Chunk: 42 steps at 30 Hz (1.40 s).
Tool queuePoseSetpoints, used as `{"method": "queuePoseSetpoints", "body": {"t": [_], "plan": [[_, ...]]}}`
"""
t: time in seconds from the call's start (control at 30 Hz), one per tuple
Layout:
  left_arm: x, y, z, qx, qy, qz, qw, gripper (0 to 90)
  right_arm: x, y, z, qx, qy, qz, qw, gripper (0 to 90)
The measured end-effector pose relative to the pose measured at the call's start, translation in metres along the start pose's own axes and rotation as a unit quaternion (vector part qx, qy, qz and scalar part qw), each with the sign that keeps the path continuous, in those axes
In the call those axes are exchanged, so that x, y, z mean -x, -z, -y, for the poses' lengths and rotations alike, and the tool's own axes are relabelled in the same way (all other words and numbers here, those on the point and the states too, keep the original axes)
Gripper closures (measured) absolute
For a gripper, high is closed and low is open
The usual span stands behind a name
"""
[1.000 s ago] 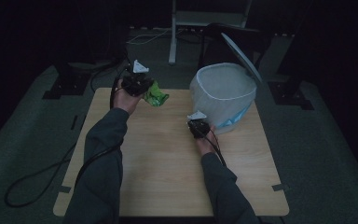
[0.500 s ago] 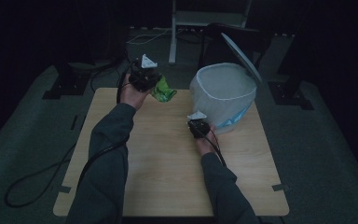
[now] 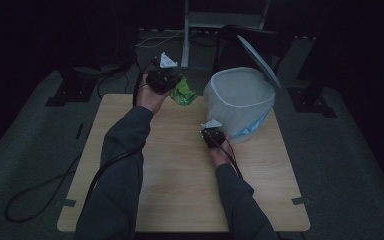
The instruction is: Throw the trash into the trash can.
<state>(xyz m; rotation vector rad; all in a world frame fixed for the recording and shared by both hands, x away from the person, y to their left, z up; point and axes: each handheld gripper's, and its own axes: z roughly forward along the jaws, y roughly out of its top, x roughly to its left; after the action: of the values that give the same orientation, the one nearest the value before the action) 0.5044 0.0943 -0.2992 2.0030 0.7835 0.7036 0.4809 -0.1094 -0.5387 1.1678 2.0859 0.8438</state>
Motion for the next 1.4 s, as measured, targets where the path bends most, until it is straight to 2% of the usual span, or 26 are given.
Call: {"method": "queuePoseSetpoints", "body": {"t": [0.47, 0.8, 0.93, 1.2, 1.4], "plan": [[0.017, -0.007, -0.022, 0.008, -0.008, 0.020, 0.9997, 88.4, 0.000, 0.000, 0.000, 0.000, 0.000, 0.000, 1.0000, 90.0], [0.017, -0.002, -0.039, 0.024, -0.009, 0.025, 0.9994, 88.4, 0.000, 0.000, 0.000, 0.001, -0.001, 0.000, 1.0000, 90.0], [0.015, -0.002, -0.046, 0.029, -0.004, 0.027, 0.9992, 88.4, 0.000, 0.000, 0.000, 0.000, -0.001, 0.000, 1.0000, 90.0], [0.023, -0.007, -0.060, 0.036, -0.009, 0.036, 0.9987, 88.3, 0.000, 0.000, 0.000, 0.000, -0.004, -0.001, 1.0000, 90.0], [0.027, -0.013, -0.071, 0.046, -0.007, 0.051, 0.9976, 88.3, 0.001, 0.000, 0.000, 0.001, -0.006, -0.001, 1.0000, 90.0]]}}
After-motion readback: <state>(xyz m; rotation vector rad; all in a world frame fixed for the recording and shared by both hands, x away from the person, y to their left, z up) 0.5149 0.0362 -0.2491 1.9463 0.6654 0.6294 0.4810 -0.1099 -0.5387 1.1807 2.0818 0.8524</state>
